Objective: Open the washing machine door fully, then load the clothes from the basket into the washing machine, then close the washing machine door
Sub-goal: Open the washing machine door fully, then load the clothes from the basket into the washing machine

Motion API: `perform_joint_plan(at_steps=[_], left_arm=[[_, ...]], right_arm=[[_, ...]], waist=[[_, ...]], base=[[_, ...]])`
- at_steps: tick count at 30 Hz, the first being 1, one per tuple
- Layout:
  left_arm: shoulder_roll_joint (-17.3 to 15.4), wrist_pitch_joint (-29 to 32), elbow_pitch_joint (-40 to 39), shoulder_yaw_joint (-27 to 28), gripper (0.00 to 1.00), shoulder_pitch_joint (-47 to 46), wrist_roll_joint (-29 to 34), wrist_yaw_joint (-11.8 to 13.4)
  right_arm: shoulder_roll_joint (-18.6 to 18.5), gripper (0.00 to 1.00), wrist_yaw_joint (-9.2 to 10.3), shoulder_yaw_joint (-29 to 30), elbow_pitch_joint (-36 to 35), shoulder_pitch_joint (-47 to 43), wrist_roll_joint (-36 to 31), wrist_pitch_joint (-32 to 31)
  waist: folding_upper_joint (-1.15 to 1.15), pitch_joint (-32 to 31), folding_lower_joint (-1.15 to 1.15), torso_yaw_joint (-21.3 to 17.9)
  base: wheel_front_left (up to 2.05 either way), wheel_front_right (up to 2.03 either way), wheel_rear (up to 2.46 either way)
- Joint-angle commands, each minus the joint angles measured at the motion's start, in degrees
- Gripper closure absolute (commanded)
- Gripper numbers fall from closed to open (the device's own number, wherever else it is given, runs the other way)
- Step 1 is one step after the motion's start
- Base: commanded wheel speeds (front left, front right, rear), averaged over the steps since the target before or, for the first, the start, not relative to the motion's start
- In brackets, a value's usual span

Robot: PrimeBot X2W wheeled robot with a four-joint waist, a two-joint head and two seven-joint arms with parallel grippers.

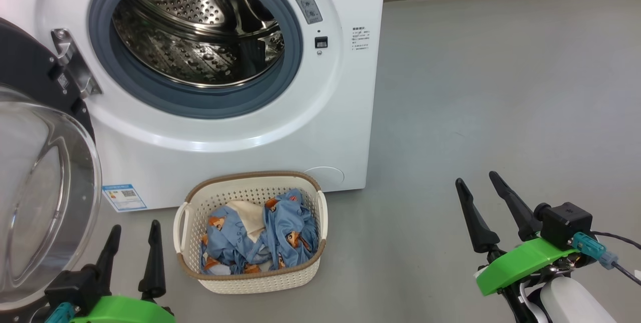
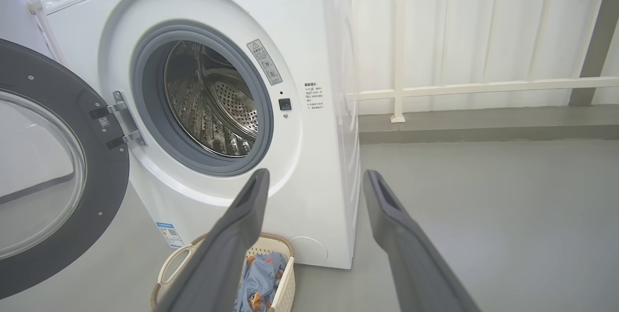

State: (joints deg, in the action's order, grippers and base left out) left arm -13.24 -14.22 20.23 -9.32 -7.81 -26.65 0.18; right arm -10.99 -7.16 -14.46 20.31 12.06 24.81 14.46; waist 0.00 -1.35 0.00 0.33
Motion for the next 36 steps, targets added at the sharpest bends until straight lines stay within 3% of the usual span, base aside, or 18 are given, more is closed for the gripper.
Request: perform_joint_plan(at_steps=[1,23,36], left_arm=[[-1.05,-0.76,-1.37,2.20,0.00,-0.84,-0.19,-0.28],[-0.59,-0.77,-2.07,2.99,0.00,-0.74,0.64,-1.11],[-0.48,-0.77,-1.71,3.52,0.00,-0.95,0.56,-1.00]], right_arm=[[-0.55,0.00,-0.33,-0.55,-1.53,0.22,-0.05,0.54],[0.01,0.00,-0.33,-0.08,-1.56,0.08,-0.25,0.54],[0.14,0.00,-0.33,-0.13,-1.39,0.04,-0.12,0.54]], waist=[[0.00,0.06,0.00,0.08],[0.00,0.59,0.00,0.54],[0.00,0.59,0.00,0.98]], base=[[0.00,0.00,0.00],[0.05,-0.05,0.00],[1.44,-1.44,0.00]])
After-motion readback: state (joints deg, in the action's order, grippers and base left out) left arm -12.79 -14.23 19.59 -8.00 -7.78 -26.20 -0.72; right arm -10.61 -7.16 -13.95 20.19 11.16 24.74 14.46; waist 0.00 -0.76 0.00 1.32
